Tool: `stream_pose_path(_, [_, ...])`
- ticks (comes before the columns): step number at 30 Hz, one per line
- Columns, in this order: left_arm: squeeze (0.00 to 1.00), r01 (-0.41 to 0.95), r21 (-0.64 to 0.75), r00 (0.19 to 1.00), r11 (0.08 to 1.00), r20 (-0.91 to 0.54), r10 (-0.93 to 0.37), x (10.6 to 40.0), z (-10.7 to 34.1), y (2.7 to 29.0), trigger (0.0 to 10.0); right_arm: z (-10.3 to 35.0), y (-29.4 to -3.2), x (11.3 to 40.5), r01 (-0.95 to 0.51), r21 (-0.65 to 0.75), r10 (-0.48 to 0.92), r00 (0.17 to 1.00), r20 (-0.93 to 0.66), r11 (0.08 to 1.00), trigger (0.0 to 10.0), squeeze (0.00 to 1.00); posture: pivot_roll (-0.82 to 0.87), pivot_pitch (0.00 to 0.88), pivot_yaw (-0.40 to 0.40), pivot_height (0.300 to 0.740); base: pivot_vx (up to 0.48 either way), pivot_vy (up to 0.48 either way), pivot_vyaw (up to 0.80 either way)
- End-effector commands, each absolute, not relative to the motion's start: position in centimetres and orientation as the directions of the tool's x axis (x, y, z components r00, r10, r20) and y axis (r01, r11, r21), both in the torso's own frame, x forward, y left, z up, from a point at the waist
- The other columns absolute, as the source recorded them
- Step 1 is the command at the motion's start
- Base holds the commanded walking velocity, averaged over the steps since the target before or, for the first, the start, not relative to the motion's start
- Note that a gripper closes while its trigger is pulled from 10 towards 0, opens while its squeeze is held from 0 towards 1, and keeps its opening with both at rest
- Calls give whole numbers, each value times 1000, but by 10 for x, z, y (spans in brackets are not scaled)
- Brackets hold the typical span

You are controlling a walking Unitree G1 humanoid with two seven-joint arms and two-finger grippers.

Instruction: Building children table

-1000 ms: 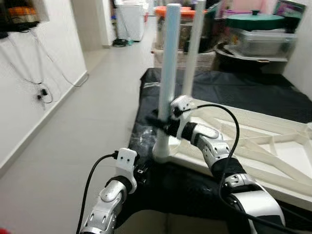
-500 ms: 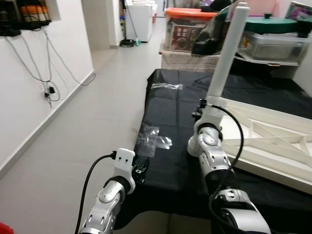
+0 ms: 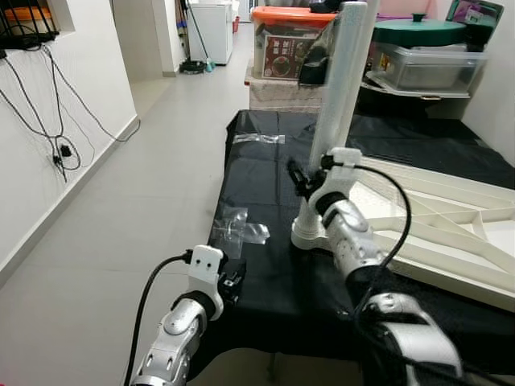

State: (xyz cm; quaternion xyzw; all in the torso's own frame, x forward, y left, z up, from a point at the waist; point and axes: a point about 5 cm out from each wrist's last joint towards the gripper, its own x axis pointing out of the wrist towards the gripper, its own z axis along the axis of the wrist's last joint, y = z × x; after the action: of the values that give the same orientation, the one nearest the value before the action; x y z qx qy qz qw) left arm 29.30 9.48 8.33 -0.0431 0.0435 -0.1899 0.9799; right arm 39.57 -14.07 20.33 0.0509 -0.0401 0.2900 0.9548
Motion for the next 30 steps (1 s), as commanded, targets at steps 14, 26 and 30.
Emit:
stream_pose_path(14, [0, 363, -95, 925, 927, -79, -371, 288, 82, 97, 10000, 207, -100, 380, -954, 47, 955, 296, -20, 296, 0, 0, 13, 0, -35, 740, 0, 0, 0])
stream_pose_path(26, [0, 366, -97, 924, 926, -82, -374, 287, 83, 99, 10000, 200, -124, 408, -447, 5, 447, 894, 6, 894, 0, 0, 2, 0, -16, 740, 0, 0, 0])
stream_pose_path(30, [0, 368, -97, 923, 925, -84, -376, 286, 83, 100, 10000, 187, -153, 408, -34, 17, 35, 999, -12, 999, 0, 0, -2, 0, -2, 740, 0, 0, 0])
